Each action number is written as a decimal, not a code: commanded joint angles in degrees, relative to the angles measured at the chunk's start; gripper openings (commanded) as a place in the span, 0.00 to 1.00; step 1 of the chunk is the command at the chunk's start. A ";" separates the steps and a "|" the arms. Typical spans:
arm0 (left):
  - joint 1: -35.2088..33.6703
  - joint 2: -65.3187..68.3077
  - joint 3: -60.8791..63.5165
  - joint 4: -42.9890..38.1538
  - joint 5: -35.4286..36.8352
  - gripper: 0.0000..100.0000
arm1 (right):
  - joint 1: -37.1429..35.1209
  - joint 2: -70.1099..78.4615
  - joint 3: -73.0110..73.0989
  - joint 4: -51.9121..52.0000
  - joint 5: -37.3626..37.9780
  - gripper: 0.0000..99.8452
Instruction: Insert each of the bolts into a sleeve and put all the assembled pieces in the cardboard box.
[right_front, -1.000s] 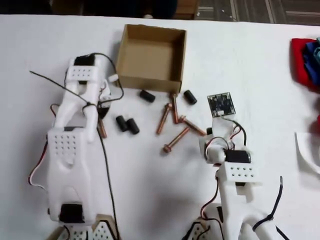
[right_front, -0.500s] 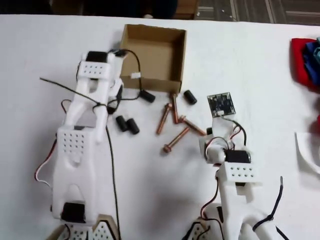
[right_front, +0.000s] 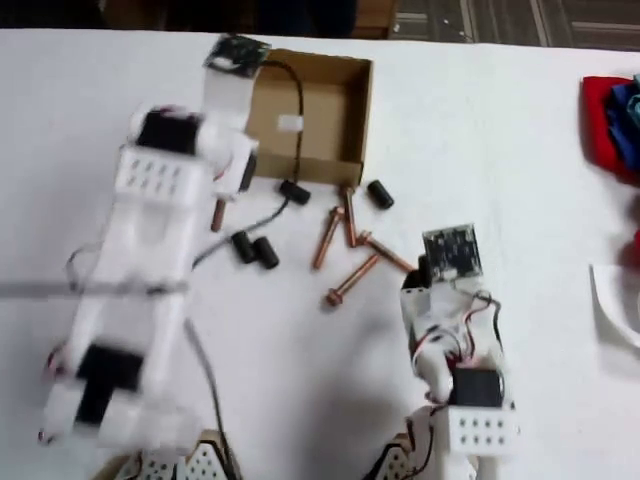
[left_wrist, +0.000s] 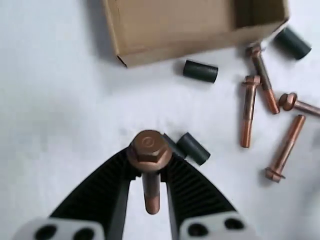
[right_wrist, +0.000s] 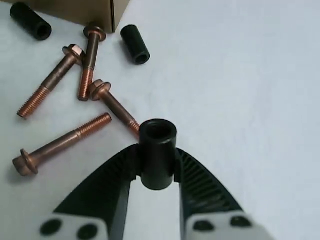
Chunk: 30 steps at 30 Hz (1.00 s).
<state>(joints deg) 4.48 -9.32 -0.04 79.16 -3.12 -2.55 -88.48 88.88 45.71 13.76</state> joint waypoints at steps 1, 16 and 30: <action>0.62 -22.07 23.43 -14.42 0.53 0.03 | -0.66 -13.93 2.64 1.54 -0.53 0.02; 5.45 -50.99 36.88 -37.89 4.40 0.03 | -19.12 -13.49 4.66 -37.32 -0.44 0.02; 20.92 -34.73 11.82 -37.71 11.25 0.03 | -23.78 -9.63 3.43 -40.13 -0.53 0.02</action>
<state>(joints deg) 23.12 -46.59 17.45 42.51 7.69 -25.76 -100.35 94.07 6.68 13.76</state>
